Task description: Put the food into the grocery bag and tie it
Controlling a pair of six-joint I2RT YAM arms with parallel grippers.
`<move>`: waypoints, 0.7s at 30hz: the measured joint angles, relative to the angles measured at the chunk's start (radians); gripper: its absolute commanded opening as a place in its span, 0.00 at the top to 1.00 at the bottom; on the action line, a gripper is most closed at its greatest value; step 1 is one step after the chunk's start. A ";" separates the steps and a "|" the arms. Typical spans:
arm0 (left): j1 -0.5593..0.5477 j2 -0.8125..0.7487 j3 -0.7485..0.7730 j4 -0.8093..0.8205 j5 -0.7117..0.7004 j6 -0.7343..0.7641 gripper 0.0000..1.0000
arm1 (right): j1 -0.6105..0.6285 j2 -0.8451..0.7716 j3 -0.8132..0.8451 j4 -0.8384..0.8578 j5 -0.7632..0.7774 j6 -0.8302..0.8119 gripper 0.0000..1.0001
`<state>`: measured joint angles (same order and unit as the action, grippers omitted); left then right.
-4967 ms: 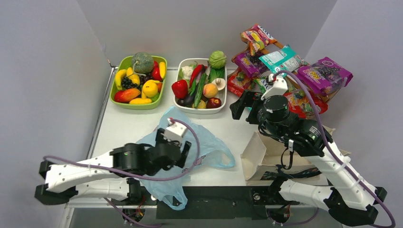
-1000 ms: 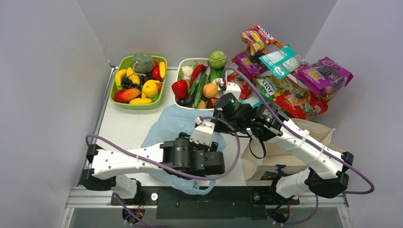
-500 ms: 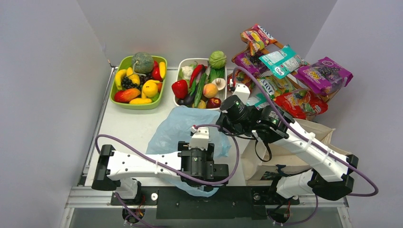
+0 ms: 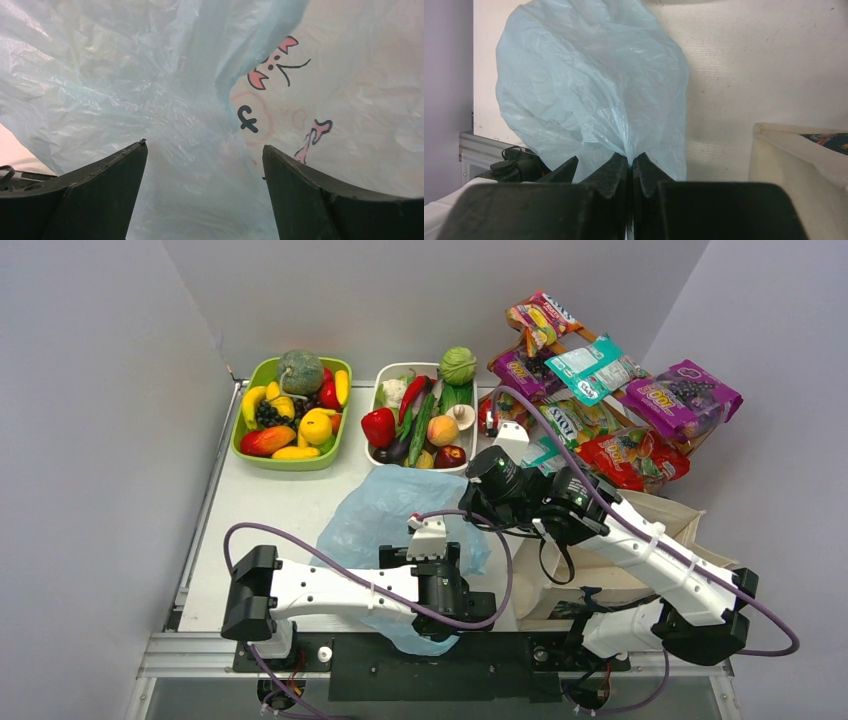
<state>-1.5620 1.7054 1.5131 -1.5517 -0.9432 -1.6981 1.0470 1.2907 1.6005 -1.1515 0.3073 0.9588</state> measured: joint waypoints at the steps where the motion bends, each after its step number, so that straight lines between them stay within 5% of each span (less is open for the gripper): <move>1: 0.002 0.004 -0.005 0.002 -0.003 -0.004 0.22 | 0.000 -0.005 -0.005 0.002 0.000 0.000 1.00; 7: 0.008 -0.001 -0.103 0.006 -0.010 -0.027 0.55 | -0.024 -0.039 -0.039 0.005 -0.001 -0.001 1.00; 12: 0.024 -0.072 -0.215 0.005 0.004 -0.021 0.98 | -0.054 -0.060 -0.055 0.006 -0.015 -0.011 1.00; 21: 0.053 -0.348 -0.217 0.003 0.018 0.103 1.00 | -0.071 -0.032 -0.067 0.089 -0.107 -0.159 1.00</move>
<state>-1.5093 1.3579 1.2964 -1.5486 -0.9253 -1.5951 0.9760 1.2591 1.5333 -1.0626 0.2005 0.7998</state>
